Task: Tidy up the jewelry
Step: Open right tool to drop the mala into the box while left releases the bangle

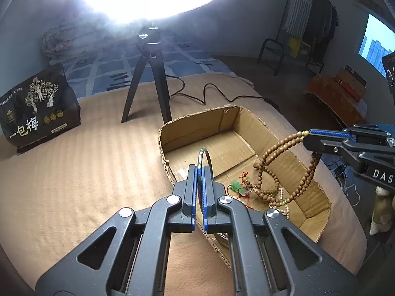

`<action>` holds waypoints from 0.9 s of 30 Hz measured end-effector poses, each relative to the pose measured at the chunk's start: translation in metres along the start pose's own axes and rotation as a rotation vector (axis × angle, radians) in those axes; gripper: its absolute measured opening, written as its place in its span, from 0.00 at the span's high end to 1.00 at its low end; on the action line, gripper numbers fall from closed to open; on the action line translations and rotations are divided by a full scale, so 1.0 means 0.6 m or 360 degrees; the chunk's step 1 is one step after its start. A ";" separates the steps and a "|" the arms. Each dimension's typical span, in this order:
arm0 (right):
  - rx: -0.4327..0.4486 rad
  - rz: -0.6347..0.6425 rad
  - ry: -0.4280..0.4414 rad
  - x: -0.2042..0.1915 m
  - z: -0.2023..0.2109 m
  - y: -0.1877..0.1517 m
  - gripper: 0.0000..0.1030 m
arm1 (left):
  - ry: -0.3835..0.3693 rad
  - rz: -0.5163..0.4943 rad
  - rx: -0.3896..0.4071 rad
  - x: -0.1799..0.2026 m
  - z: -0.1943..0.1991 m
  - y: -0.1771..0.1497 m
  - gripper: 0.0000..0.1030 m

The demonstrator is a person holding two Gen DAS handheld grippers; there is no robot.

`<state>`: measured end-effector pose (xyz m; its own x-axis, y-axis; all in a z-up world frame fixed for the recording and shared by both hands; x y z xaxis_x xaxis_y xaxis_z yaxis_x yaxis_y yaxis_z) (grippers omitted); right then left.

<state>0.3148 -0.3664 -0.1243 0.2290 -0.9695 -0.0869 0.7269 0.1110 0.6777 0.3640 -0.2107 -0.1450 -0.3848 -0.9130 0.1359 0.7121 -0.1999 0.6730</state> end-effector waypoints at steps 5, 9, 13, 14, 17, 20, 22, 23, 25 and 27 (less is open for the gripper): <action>-0.0020 0.0008 0.0013 -0.004 -0.009 -0.005 0.95 | -0.0012 -0.0007 -0.0013 0.003 -0.006 -0.002 0.99; -0.0030 0.0020 0.0016 -0.006 -0.011 -0.005 0.95 | -0.0020 -0.0004 -0.0020 0.005 -0.006 -0.002 0.99; -0.0041 0.0034 0.0004 -0.010 -0.012 -0.007 0.94 | -0.0022 -0.0002 -0.0018 0.006 -0.004 -0.001 0.99; -0.0049 0.0038 -0.0002 -0.012 -0.013 -0.008 0.86 | -0.0025 -0.0001 -0.0019 0.006 -0.004 -0.001 0.99; -0.0044 0.0052 -0.0021 -0.016 -0.011 -0.011 0.54 | -0.0020 -0.0001 -0.0030 0.006 -0.003 -0.002 0.98; -0.0031 0.0047 -0.0025 -0.017 -0.007 -0.013 0.54 | -0.0016 0.0003 -0.0023 0.003 0.003 -0.003 0.98; -0.0034 0.0042 -0.0029 -0.016 -0.006 -0.014 0.54 | -0.0013 0.0006 -0.0019 0.001 0.007 -0.003 0.98; -0.0036 0.0041 -0.0032 -0.016 -0.005 -0.014 0.54 | -0.0013 0.0007 -0.0017 0.001 0.009 -0.003 0.97; -0.0037 0.0037 -0.0031 -0.016 -0.003 -0.015 0.54 | -0.0013 0.0010 -0.0015 -0.001 0.013 -0.003 0.97; -0.0038 0.0036 -0.0029 -0.018 0.001 -0.016 0.54 | -0.0013 0.0012 -0.0011 -0.002 0.020 -0.002 0.97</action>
<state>0.3049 -0.3570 -0.1296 0.2338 -0.9706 -0.0580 0.7368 0.1379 0.6619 0.3566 -0.2054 -0.1376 -0.3839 -0.9116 0.1471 0.7191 -0.1952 0.6669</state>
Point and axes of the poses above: each gripper's, at about its wrist camera, not at the fingertips, and z roughly against the way its jaws point, x to its right, y to its top, the point moved 3 cm from there along -z, roughly the way its jaws point, and after that the axes turned 1 degree about x, right-handed, at the moved point
